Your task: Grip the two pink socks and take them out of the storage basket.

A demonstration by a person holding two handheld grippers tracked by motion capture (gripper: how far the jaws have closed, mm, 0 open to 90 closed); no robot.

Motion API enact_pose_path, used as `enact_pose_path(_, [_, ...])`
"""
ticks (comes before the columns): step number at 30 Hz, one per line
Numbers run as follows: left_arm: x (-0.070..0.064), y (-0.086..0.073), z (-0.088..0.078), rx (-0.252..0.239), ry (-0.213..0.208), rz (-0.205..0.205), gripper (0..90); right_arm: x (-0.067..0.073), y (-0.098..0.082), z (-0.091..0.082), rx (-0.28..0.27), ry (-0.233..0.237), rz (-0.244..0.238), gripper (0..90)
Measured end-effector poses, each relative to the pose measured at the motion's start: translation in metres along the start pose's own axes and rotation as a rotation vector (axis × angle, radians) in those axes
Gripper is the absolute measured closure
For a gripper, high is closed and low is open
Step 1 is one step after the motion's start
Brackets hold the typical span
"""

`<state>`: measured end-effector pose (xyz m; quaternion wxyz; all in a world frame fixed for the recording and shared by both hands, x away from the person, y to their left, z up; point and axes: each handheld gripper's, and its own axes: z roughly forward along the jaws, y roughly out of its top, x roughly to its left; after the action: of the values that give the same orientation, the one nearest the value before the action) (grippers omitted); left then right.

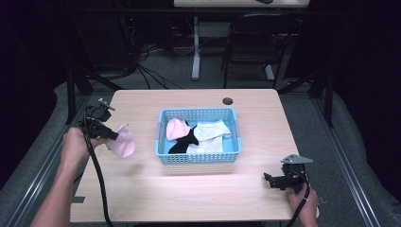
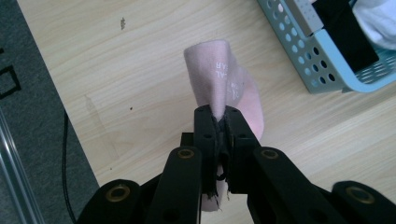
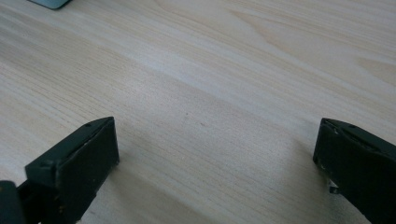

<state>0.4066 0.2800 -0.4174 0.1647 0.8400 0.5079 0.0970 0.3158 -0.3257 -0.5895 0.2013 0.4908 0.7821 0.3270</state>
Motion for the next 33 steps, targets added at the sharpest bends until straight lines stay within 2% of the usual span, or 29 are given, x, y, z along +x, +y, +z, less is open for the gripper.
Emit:
enact_pose_path(9, [0.0,-0.013,0.02,0.023,-0.026,-0.018,85.6,0.0,0.0,0.0,0.0,0.0,0.001,0.0])
enact_pose_path(26, [-0.002,-0.043,0.078,0.116,-0.061,-0.061,84.8,0.0,0.0,0.0,0.0,0.0,0.0,0.0])
enact_pose_path(29, [-0.001,-0.047,0.085,0.128,-0.059,-0.06,84.4,0.0,0.0,0.0,0.0,0.0,0.0,0.0])
enact_pose_path(33, [0.001,-0.053,0.091,0.129,-0.066,-0.085,81.6,0.0,0.0,0.0,-0.001,0.0,0.001,0.0])
